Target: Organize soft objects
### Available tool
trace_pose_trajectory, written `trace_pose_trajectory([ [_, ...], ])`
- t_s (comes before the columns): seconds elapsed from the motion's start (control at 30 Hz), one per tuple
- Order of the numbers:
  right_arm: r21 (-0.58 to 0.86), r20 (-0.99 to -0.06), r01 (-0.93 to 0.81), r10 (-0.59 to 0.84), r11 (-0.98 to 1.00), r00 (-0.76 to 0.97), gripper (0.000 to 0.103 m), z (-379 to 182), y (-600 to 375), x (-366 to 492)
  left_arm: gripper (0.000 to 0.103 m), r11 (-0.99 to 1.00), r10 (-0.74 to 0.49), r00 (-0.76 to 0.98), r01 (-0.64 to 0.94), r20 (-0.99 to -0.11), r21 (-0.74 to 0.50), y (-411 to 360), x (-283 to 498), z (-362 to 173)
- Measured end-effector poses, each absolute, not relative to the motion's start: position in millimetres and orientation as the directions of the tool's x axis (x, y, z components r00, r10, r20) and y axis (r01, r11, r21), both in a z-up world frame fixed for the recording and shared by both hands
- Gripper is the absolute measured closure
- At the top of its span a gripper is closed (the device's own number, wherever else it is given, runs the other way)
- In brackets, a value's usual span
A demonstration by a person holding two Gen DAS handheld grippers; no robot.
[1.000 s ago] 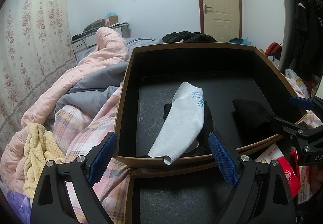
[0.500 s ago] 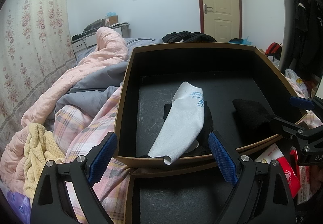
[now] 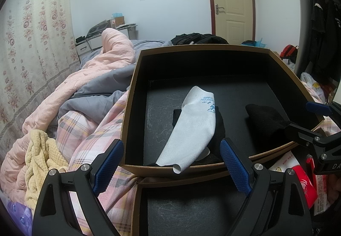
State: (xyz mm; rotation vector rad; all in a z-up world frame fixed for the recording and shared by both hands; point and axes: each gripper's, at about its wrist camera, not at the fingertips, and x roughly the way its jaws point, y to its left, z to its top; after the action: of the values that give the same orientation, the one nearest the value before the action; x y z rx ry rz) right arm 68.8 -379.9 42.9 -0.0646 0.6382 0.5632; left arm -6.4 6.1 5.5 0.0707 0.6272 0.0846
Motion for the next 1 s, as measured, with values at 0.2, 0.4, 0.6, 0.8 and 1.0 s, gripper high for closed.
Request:
trace_pose_trajectory([
  [0.2, 0.112, -0.581, -0.517, 0.478, 0.849, 0.659, 0.001, 42.9, -379.9, 68.8, 0.013, 0.994, 0.1, 0.806, -0.056, -0.583, 0.092, 6.2, -6.3, 5.6],
  [0.4, 0.112, -0.581, -0.517, 0.478, 0.849, 0.659, 0.001, 42.9, -380.0, 68.8, 0.013, 0.994, 0.094, 0.803, -0.049, -0.588, 0.093, 5.8, -5.9, 5.9],
  [0.6, 0.111, -0.58, -0.517, 0.477, 0.849, 0.66, 0.001, 43.0, -379.5, 68.2, 0.013, 0.995, 0.088, 0.799, -0.041, -0.595, 0.091, 5.9, -4.1, 5.8],
  [0.8, 0.126, -0.556, -0.536, 0.507, 0.835, 0.659, 0.001, 44.9, -383.7, 64.6, 0.013, 0.999, 0.049, 0.783, -0.032, -0.62, 0.039, 12.9, 0.3, 4.7],
  [1.0, 0.096, -0.456, -0.557, 0.534, 0.825, 0.712, 0.001, 59.1, -388.9, 46.8, 0.013, 0.999, 0.051, 0.785, -0.032, -0.618, 0.043, 11.8, -0.6, 4.6],
])
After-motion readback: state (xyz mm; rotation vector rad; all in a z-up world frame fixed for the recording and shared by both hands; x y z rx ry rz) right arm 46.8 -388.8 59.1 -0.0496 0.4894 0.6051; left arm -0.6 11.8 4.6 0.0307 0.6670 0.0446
